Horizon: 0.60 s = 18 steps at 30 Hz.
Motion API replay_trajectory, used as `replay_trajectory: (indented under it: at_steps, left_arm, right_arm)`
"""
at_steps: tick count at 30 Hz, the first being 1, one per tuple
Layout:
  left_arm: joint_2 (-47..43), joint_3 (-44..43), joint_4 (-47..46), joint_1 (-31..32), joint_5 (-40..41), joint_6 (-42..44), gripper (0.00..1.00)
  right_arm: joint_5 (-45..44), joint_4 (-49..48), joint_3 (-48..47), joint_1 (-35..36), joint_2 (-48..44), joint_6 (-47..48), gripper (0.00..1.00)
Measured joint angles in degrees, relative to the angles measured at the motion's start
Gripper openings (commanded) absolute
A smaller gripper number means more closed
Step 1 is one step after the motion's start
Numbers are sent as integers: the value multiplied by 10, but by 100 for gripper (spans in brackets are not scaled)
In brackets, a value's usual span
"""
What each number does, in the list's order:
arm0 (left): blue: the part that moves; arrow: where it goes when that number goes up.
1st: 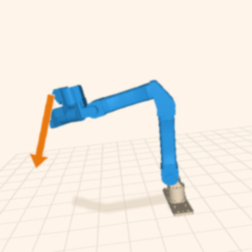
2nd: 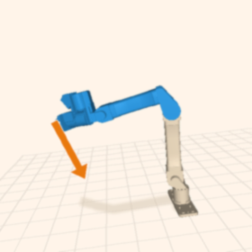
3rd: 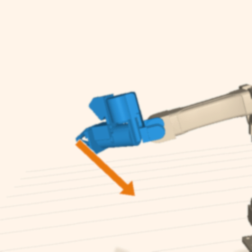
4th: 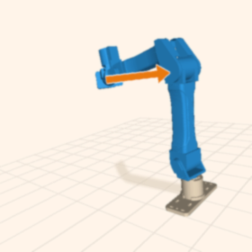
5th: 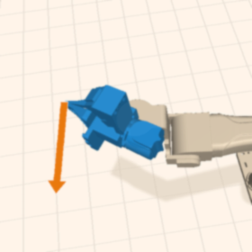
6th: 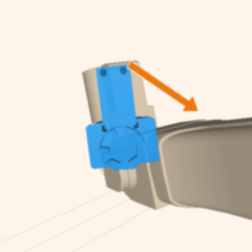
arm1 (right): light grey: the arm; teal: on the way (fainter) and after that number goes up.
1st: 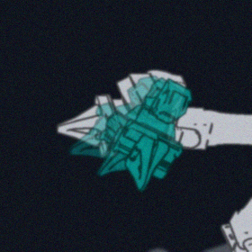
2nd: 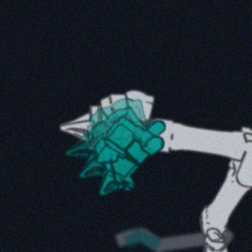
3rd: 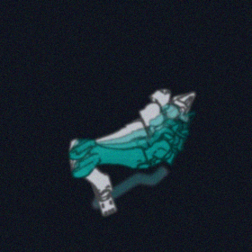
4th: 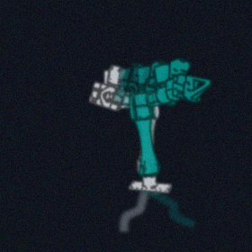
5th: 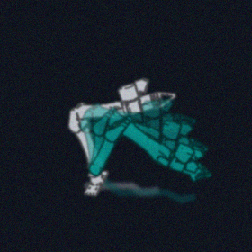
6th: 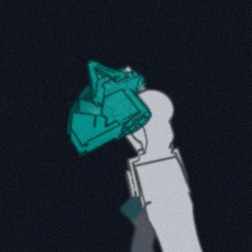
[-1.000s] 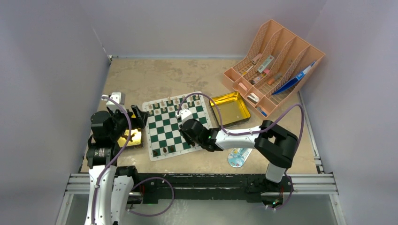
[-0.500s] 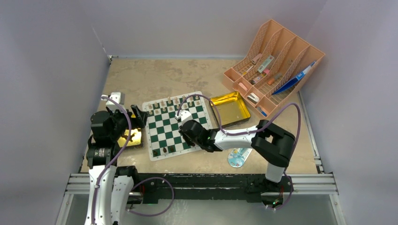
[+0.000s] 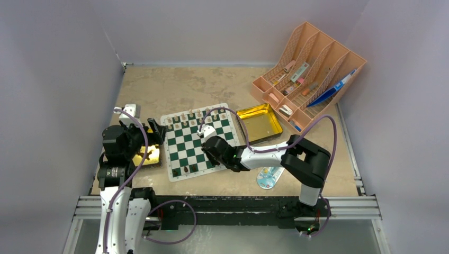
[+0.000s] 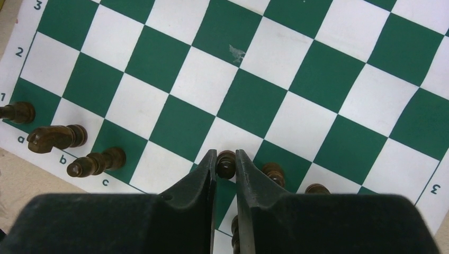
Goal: Set up the chess pieces on the board
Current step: Place the chess piece on the chessboard.
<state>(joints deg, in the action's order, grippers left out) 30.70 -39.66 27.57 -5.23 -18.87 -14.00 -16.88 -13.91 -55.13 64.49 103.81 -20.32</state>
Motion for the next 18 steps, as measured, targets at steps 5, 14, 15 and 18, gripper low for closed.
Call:
replay_trajectory:
  at_steps: [5, 14, 15, 18]
  left_arm:
    - [0, 0, 0, 0, 1, 0, 78]
    - [1, 0, 0, 0, 12, -4, 78]
    - [2, 0, 0, 0, 18, -5, 79]
    - [9, 0, 0, 0, 46, -19, 82]
  right_arm:
    - [1, 1, 0, 0, 0, 0, 28]
    - [8, 4, -4, 0, 0, -1, 43]
    - [10, 5, -5, 0, 0, -2, 44]
    - [13, 12, -6, 0, -8, -3, 47]
